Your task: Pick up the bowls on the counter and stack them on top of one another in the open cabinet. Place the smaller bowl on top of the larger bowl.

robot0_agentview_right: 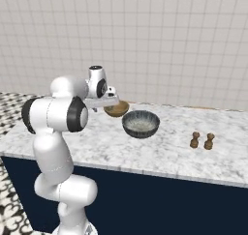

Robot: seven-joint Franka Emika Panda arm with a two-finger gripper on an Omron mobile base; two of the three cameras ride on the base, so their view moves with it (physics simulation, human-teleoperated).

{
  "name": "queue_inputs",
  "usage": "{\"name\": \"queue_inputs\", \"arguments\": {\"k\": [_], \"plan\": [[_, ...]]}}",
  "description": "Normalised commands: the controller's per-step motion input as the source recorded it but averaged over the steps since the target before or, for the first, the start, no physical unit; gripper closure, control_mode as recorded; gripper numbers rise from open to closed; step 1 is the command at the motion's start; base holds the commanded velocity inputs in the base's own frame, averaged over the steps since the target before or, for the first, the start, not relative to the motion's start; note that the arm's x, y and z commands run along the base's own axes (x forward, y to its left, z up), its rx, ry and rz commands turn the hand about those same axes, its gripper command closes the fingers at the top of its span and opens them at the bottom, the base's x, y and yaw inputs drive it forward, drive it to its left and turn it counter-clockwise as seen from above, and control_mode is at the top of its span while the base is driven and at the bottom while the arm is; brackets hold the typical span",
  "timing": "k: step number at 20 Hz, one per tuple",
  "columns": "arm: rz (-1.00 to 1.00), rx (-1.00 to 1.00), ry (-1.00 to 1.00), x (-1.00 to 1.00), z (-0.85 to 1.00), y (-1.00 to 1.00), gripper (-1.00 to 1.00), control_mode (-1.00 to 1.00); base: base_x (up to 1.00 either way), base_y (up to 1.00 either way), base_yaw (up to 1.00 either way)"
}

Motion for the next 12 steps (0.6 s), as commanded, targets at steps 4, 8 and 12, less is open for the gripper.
{"name": "queue_inputs", "arguments": {"k": [4, 8, 12], "plan": [[0.06, -0.04, 0.01, 0.57, -0.37, 0.0, -1.0, -1.0, 0.0, 0.0, 0.0], [0.07, -0.02, 0.01, 0.45, -0.44, 0.0, -1.0, -1.0, 0.0, 0.0, 0.0], [0.08, -0.04, 0.0, 0.38, -0.55, 0.0, -1.0, -1.0, 0.0, 0.0, 0.0]]}}
